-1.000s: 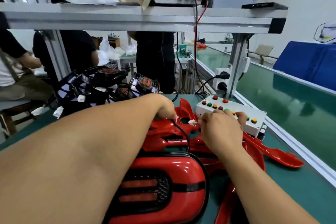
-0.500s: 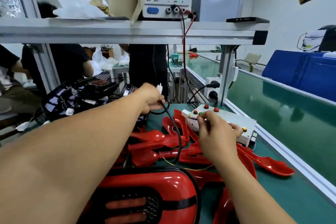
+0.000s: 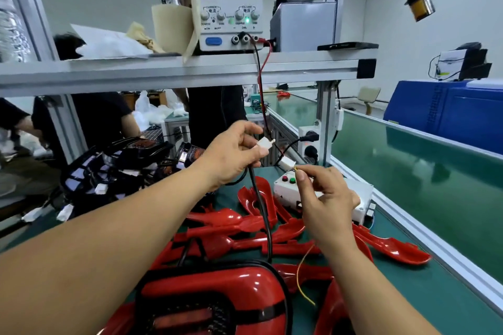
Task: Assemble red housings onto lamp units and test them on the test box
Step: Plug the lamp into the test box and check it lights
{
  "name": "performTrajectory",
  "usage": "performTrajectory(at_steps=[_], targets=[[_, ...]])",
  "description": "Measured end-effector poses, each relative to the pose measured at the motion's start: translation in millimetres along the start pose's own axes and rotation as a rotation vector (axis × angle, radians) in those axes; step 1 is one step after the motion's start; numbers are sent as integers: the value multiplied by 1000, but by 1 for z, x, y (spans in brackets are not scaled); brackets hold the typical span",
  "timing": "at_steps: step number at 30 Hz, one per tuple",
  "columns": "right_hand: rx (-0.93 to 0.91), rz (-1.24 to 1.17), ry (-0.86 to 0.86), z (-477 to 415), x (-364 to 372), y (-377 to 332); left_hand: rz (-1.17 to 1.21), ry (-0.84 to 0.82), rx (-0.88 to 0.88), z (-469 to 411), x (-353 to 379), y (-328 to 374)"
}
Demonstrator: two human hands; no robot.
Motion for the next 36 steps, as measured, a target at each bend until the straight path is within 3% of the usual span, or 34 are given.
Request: performTrajectory(at_steps=[4,9,14,21,27,36], targets=[[-5,-29,29,-3,-5,1,33,-55,-35,5,5,-2],[19,-86,32,-4,-7,2,316,-100,-101,10,6,-5],[6,-56,1,-3,-4,2,334,-67,-153,11,6,-12],[10,-111,38,-8,-10,5,424,-105,-95,9,10,-12],[-43,-17,30,-9,-12,8,402,-130,-216,6,16,-13],[-82,193,14,-12,-10,18,255,-248,-237,1,22,-9]])
Point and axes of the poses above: each hand's wrist, its own z-axis away from the middle knuckle, its own x-axis out of the palm, y = z × x, the point moved 1 cm from there along -z, towards the middle knuckle, and after that the axes turned 15 degrees about -y, right-handed, at the moved point
